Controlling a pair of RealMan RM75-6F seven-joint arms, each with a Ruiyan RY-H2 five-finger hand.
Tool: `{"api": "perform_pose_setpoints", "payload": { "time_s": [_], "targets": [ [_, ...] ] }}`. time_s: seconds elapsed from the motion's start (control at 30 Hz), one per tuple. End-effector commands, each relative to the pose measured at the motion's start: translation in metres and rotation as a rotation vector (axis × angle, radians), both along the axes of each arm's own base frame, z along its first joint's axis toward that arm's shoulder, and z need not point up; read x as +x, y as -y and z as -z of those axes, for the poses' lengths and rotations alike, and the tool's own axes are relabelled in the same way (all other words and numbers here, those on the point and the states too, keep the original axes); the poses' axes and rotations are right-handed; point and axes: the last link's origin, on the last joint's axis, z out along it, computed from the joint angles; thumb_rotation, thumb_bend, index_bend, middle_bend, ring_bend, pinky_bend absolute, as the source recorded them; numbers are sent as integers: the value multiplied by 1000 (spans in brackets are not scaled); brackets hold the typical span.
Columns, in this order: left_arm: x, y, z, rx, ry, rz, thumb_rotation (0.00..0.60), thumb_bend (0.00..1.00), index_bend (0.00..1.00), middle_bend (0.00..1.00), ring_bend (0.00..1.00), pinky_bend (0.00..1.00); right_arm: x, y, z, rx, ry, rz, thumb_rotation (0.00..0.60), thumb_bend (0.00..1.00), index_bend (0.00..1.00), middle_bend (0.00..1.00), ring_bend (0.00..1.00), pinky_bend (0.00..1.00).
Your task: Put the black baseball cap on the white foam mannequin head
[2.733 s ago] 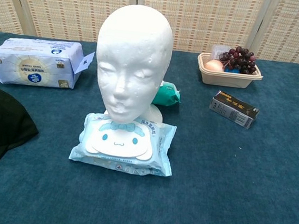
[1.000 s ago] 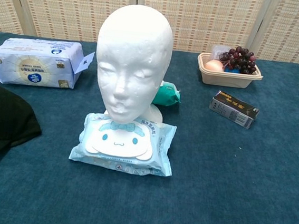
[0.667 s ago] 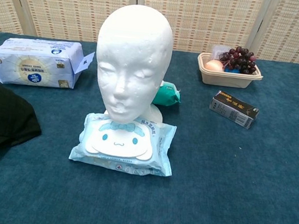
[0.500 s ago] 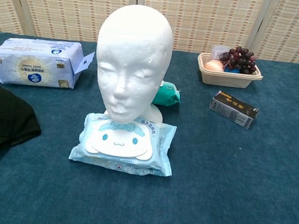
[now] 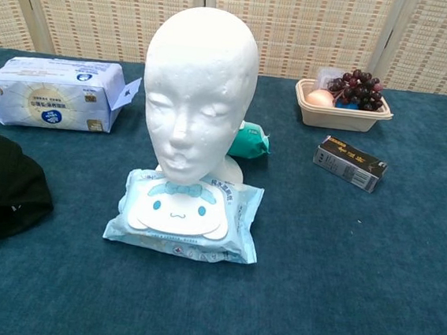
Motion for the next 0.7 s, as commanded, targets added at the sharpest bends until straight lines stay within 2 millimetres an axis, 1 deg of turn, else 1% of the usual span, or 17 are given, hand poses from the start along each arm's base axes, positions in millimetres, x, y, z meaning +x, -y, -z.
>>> {"api": "perform_pose_setpoints", "payload": {
  "time_s": [0.03, 0.37, 0.7],
  "targets": [
    [1, -1, -9, 41, 15, 29, 600, 459, 610, 459, 348, 441, 0, 0, 0, 0, 0, -1, 600, 0, 56, 202, 142, 483],
    [5, -5, -28, 122, 30, 72, 600, 459, 618, 471, 353, 441, 0, 0, 0, -1, -1, 0, 600, 0, 56, 202, 142, 483],
    [10, -15, -47, 197, 35, 93, 600, 459, 617, 471, 353, 441, 0, 0, -1, -3, 0, 0, 600, 0, 56, 202, 142, 483]
  ]
}}
